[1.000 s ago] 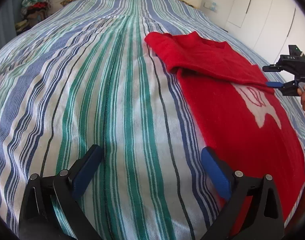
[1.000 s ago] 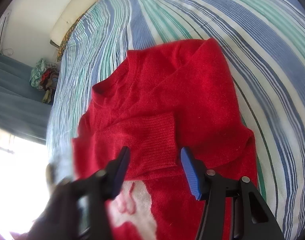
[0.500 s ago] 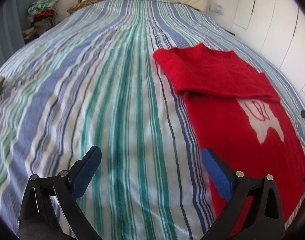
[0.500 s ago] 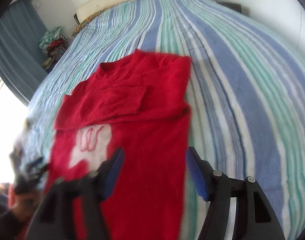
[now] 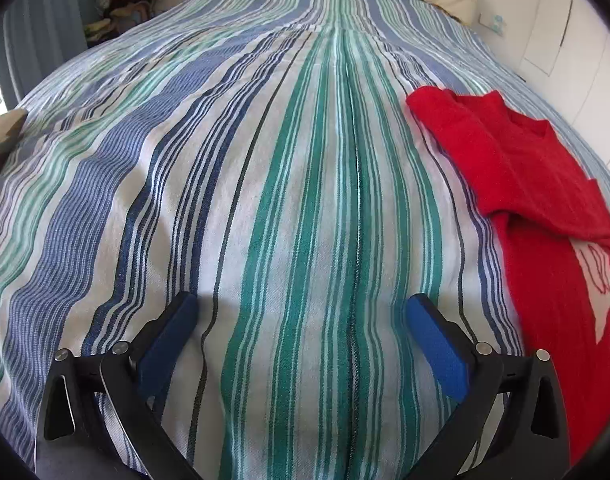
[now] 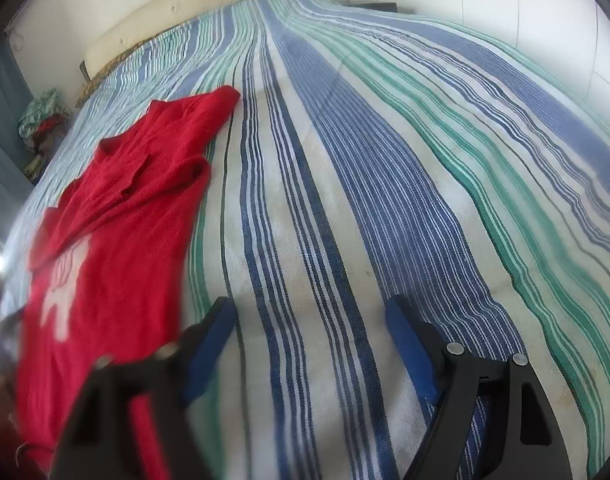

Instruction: Fold small clothes

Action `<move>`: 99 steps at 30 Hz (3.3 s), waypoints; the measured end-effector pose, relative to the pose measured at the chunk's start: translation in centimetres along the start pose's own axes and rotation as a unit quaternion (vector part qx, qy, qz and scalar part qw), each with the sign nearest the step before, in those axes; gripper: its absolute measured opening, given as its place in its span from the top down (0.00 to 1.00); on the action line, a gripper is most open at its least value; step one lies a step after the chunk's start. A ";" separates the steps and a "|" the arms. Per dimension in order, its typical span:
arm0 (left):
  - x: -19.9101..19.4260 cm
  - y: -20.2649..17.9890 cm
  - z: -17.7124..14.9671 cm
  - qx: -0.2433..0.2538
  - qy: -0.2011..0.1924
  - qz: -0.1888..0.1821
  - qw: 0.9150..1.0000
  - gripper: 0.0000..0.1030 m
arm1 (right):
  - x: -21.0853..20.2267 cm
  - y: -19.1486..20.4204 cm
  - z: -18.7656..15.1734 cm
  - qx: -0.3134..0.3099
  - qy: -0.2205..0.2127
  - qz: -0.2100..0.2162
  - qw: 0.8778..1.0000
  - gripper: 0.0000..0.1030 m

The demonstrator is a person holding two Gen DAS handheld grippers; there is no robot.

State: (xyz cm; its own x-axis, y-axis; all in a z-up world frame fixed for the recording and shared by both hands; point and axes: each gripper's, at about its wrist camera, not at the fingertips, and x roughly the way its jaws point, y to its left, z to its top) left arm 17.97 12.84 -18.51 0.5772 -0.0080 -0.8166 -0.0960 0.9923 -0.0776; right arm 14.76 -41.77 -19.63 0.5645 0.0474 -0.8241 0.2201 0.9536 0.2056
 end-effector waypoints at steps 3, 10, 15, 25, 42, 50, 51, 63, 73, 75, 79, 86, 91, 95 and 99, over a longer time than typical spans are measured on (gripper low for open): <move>0.0 0.1 0.4 -0.004 0.001 -0.005 1.000 0.00 | 0.3 0.3 0.1 -0.007 0.003 0.004 1.000 0.16; -0.3 0.1 0.2 -0.003 0.000 -0.005 1.000 0.00 | 0.8 1.7 -0.6 -0.038 0.004 -0.019 0.999 0.07; -0.3 0.2 0.2 -0.003 0.000 -0.005 1.000 0.00 | 0.8 1.6 -0.7 -0.036 0.004 -0.016 0.999 0.07; -0.3 0.2 0.2 -0.003 0.001 -0.005 1.000 0.00 | 0.7 1.5 -0.8 -0.035 0.002 -0.013 0.999 0.07; -0.2 0.2 0.2 -0.003 0.001 -0.005 1.000 0.00 | 0.7 1.7 -0.9 -0.044 0.000 -0.017 0.999 0.04; -0.3 0.2 0.2 -0.003 0.001 -0.005 1.000 0.00 | 0.8 1.8 -0.9 -0.046 0.001 -0.018 0.999 0.03; -0.2 0.2 0.2 -0.003 0.001 -0.005 1.000 0.00 | 0.8 1.8 -0.9 -0.046 0.001 -0.018 0.999 0.03; -0.3 0.2 0.2 -0.003 0.001 -0.005 1.000 0.00 | 0.8 1.9 -0.9 -0.047 0.001 -0.018 0.999 0.03; -0.3 0.1 0.2 -0.003 0.001 -0.005 1.000 0.00 | 0.8 1.9 -0.9 -0.049 0.002 -0.022 0.999 0.03; -0.3 0.1 0.2 -0.003 0.001 -0.005 1.000 0.00 | 0.7 1.8 -0.9 -0.047 0.001 -0.018 0.999 0.03; -0.3 0.2 0.2 -0.003 0.001 -0.005 1.000 0.00 | 0.8 1.9 -0.9 -0.048 0.001 -0.021 0.999 0.03; -0.3 0.2 0.2 -0.003 0.001 -0.005 1.000 0.00 | 1.0 2.0 -0.9 -0.051 0.003 -0.021 0.998 0.01; -0.3 0.2 0.2 -0.003 0.001 -0.005 1.000 0.00 | 1.3 2.3 -0.9 -0.054 0.003 -0.025 0.998 0.00; -0.3 0.2 0.2 -0.003 0.001 -0.005 1.000 0.00 | 1.3 2.3 -0.8 -0.054 0.003 -0.024 0.998 0.00; -0.3 0.2 0.2 -0.003 0.001 -0.006 1.000 0.00 | 1.3 2.3 -0.8 -0.055 0.003 -0.026 0.998 0.00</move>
State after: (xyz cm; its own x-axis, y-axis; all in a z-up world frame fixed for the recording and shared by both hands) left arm 17.94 13.04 -18.23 0.5771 -0.0192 -0.8164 -0.0946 0.9914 -0.0902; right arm 15.36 -39.27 -20.69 0.5497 -0.0009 -0.8353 0.1600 0.9816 0.1042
